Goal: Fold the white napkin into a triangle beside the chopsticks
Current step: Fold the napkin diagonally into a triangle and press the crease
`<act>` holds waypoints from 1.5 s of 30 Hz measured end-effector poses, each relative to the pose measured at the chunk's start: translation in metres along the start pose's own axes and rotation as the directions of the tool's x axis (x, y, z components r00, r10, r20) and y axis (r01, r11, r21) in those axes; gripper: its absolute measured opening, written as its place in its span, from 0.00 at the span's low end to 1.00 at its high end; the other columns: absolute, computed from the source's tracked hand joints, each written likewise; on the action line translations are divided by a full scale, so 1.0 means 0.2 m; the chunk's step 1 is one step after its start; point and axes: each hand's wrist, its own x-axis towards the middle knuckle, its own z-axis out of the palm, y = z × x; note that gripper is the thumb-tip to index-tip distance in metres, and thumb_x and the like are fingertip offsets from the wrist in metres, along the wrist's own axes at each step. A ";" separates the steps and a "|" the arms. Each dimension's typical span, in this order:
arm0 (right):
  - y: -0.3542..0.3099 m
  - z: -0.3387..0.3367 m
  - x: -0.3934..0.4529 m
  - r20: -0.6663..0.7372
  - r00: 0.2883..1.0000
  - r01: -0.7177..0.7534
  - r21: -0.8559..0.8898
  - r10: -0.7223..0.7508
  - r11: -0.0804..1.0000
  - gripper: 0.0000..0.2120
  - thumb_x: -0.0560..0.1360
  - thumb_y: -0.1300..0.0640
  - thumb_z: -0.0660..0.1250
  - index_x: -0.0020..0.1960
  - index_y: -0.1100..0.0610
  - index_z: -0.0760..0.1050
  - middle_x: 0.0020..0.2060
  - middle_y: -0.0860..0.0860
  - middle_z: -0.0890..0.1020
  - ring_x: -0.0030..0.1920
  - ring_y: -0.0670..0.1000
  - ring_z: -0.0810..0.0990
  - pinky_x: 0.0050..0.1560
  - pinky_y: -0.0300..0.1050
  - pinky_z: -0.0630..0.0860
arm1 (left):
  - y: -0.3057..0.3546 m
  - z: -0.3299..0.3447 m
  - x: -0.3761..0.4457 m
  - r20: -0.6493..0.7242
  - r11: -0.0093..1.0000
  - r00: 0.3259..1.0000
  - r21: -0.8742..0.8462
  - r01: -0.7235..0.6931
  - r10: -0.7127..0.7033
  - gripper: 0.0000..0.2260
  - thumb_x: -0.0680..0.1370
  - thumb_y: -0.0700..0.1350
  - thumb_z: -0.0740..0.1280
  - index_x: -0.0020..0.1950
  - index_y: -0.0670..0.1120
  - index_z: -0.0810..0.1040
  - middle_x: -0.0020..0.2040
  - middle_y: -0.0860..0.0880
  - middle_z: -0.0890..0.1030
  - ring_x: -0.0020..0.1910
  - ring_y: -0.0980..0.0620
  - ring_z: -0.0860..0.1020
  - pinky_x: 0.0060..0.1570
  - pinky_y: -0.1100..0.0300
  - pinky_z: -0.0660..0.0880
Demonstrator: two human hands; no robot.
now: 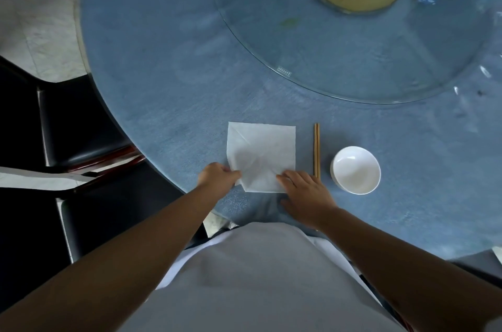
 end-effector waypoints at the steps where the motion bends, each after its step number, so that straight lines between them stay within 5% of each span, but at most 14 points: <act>1: 0.00 0.00 0.00 0.002 1.000 0.001 -0.002 -0.001 1.000 0.26 0.73 0.47 0.62 0.69 0.53 0.66 0.65 0.52 0.73 0.64 0.55 0.71 0.64 0.53 0.67 | 0.00 0.01 0.00 0.025 1.000 1.000 -0.021 0.007 -0.006 0.12 0.72 0.49 0.71 0.37 0.41 0.78 0.35 0.43 0.81 0.36 0.46 0.80 0.40 0.52 0.78; 6: 0.00 -0.01 0.00 0.011 1.000 -0.004 0.009 0.004 1.000 0.26 0.74 0.46 0.60 0.70 0.52 0.65 0.68 0.50 0.70 0.67 0.54 0.68 0.66 0.52 0.64 | -0.01 0.04 -0.01 0.001 1.000 1.000 -0.018 -0.017 0.017 0.08 0.73 0.46 0.69 0.37 0.44 0.73 0.37 0.44 0.77 0.35 0.47 0.76 0.36 0.54 0.74; 10: 0.00 -0.01 0.00 0.013 1.000 -0.028 0.039 0.027 0.999 0.26 0.74 0.44 0.61 0.69 0.51 0.65 0.67 0.50 0.70 0.66 0.54 0.67 0.67 0.52 0.64 | -0.04 0.04 -0.03 -0.001 0.989 0.999 -0.142 0.044 -0.044 0.06 0.73 0.45 0.66 0.38 0.45 0.72 0.41 0.43 0.82 0.39 0.46 0.84 0.31 0.58 0.74; 15: 0.01 -0.01 -0.01 -0.005 0.999 0.035 -0.011 -0.035 0.999 0.25 0.73 0.42 0.61 0.66 0.51 0.69 0.68 0.51 0.70 0.67 0.55 0.68 0.67 0.54 0.64 | -0.09 0.01 -0.02 0.032 0.936 0.993 -0.333 0.116 -0.112 0.02 0.74 0.43 0.67 0.41 0.46 0.76 0.40 0.44 0.85 0.37 0.49 0.85 0.29 0.61 0.74; 20: -0.02 -0.01 -0.03 0.002 0.994 0.105 -0.038 -0.105 0.994 0.26 0.72 0.39 0.60 0.65 0.52 0.71 0.64 0.52 0.74 0.66 0.56 0.70 0.65 0.54 0.66 | -0.12 -0.04 0.01 -0.010 0.939 0.992 -0.323 0.115 -0.124 0.02 0.74 0.41 0.68 0.43 0.44 0.78 0.41 0.43 0.84 0.33 0.50 0.84 0.27 0.63 0.76; 36: -0.06 -0.04 0.01 0.057 0.929 0.367 0.011 -0.367 0.930 0.20 0.71 0.44 0.64 0.61 0.51 0.74 0.55 0.50 0.78 0.57 0.54 0.74 0.58 0.50 0.70 | -0.11 -0.14 0.12 -0.117 0.995 0.990 0.077 -0.064 0.073 0.06 0.75 0.46 0.63 0.41 0.49 0.78 0.35 0.48 0.82 0.30 0.53 0.82 0.30 0.59 0.77; 40: 0.00 -0.05 0.10 -0.009 0.986 0.164 0.062 -0.164 0.984 0.26 0.72 0.44 0.65 0.68 0.51 0.70 0.66 0.52 0.73 0.67 0.56 0.69 0.66 0.52 0.63 | -0.08 -0.20 0.13 -0.151 0.932 0.974 0.345 -0.111 0.171 0.05 0.75 0.48 0.60 0.43 0.52 0.75 0.40 0.51 0.78 0.36 0.51 0.76 0.31 0.59 0.71; 45: 0.06 -0.03 0.18 -0.049 0.997 0.055 -0.022 -0.056 0.998 0.33 0.72 0.43 0.64 0.73 0.54 0.62 0.75 0.53 0.61 0.73 0.55 0.59 0.67 0.56 0.60 | -0.09 -0.10 0.07 -0.179 0.765 0.888 0.596 -0.244 0.423 0.17 0.76 0.52 0.64 0.63 0.48 0.71 0.59 0.46 0.74 0.56 0.42 0.72 0.52 0.48 0.71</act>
